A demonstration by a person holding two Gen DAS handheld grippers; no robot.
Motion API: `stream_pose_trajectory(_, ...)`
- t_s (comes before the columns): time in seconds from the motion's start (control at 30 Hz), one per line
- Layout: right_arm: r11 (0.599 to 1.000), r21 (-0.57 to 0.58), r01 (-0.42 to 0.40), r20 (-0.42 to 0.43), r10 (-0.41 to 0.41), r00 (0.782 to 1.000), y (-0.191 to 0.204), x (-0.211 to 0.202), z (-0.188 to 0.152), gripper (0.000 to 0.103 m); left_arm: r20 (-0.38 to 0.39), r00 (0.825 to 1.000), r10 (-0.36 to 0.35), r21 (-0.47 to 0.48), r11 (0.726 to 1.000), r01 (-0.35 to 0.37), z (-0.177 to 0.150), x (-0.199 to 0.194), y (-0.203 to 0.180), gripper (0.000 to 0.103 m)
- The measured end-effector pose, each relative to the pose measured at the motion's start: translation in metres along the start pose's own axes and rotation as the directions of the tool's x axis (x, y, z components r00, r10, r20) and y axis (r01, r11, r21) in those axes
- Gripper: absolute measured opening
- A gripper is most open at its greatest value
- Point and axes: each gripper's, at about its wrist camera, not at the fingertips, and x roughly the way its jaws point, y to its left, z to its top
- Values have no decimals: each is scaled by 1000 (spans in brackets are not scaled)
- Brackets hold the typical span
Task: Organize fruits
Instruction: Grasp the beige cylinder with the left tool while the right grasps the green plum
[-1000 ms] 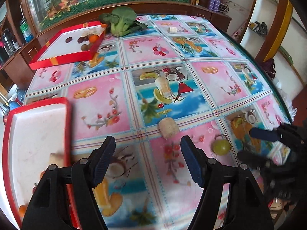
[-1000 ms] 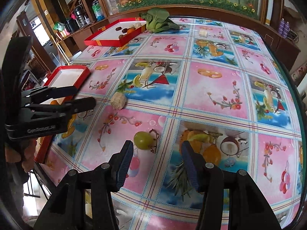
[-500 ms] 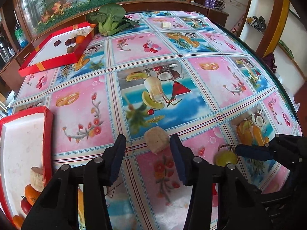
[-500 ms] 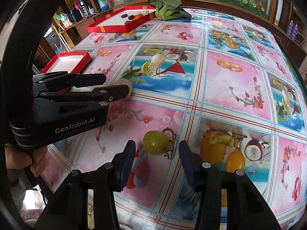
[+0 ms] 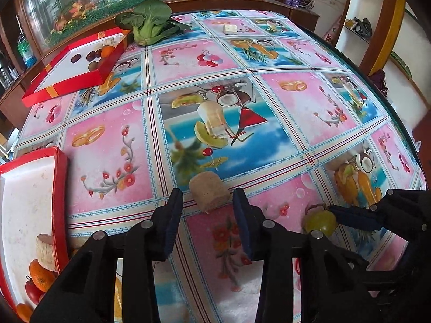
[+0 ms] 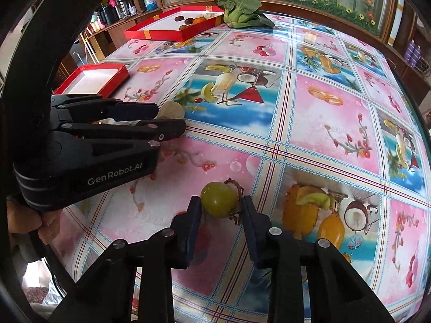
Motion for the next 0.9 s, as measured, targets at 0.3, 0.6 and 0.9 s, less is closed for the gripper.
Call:
stream_pose_trajectory(0.3, 1000, -11, 6, 2, -6, 1000, 2, 0, 0, 30, -9, 1000, 4, 4, 1000, -4, -2, 4, -1, 36)
stream_pose_trajectory(0.6, 1000, 4, -7, 16, 7, 1000, 0, -2, -4, 30, 5, 999, -52, -4, 999, 52, -5, 3, 3, 26)
stream_pose_trajectory(0.9, 999, 49, -7, 26, 6, 1000, -13, -10, -9, 30, 6, 996, -85, -47, 995, 85, -10, -1, 15, 26)
